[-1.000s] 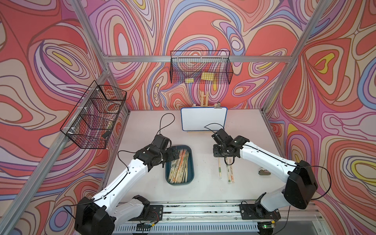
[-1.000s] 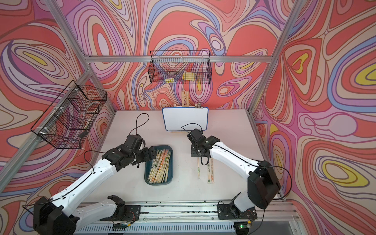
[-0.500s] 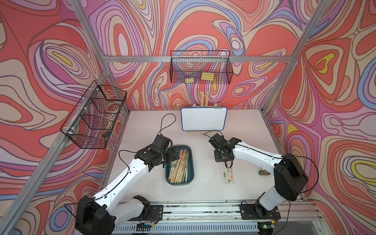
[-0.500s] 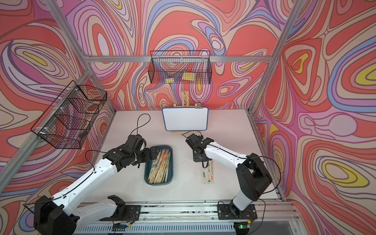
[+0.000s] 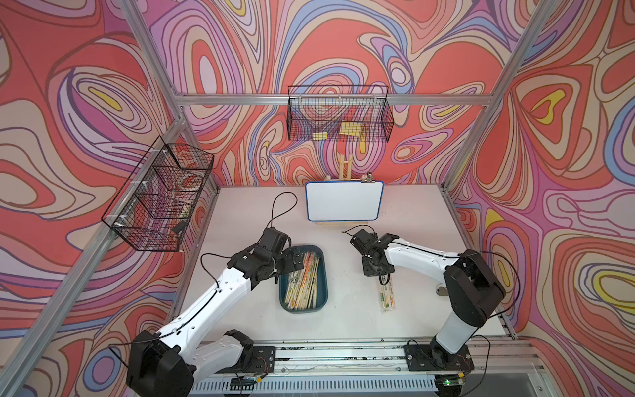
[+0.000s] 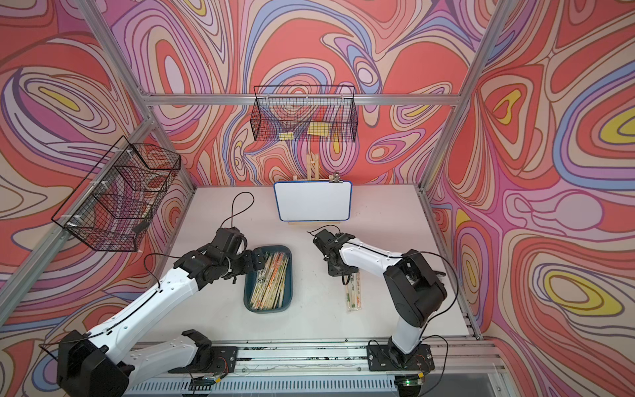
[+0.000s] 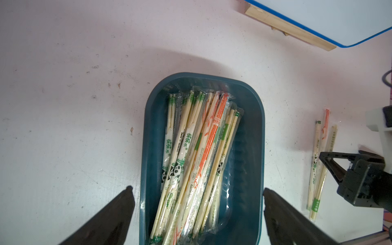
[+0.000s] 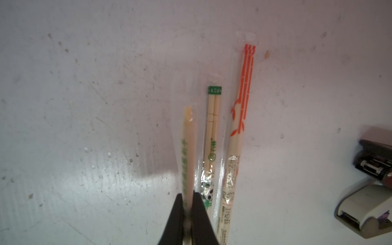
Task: Take the paired disposable chopsticks out of the storage box
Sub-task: Place the paired disposable chopsticks at the center of the board.
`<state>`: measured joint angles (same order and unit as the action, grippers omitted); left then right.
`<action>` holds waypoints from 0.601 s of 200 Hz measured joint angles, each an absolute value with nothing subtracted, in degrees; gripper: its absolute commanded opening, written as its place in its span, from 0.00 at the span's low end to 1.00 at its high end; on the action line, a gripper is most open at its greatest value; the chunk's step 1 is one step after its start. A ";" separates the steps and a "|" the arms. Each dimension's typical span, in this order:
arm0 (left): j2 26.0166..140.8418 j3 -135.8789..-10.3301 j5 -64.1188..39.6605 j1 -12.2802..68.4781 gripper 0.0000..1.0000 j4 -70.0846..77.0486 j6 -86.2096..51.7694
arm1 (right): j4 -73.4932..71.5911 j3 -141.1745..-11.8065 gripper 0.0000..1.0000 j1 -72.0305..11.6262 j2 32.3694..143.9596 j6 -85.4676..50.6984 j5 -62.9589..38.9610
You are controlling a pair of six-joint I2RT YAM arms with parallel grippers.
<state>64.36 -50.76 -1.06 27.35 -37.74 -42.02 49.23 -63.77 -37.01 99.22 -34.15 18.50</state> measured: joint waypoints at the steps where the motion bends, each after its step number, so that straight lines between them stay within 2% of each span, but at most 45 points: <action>1: 64.36 -50.76 -1.06 27.38 1.00 -37.76 -42.02 | 49.21 -63.77 0.09 -37.01 99.24 -34.13 18.52; 32: 64.36 -50.76 -1.04 27.40 1.00 -37.74 -42.02 | 48.75 -63.75 0.18 -36.91 100.20 -34.17 18.68; 120: 64.36 -50.76 -0.86 27.40 1.00 -37.74 -42.02 | 48.18 -63.75 0.32 -36.38 100.53 -34.20 18.81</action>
<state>64.36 -50.76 -0.86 27.40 -37.74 -42.02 48.18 -63.75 -36.38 100.53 -34.20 18.81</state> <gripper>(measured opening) 0.997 0.297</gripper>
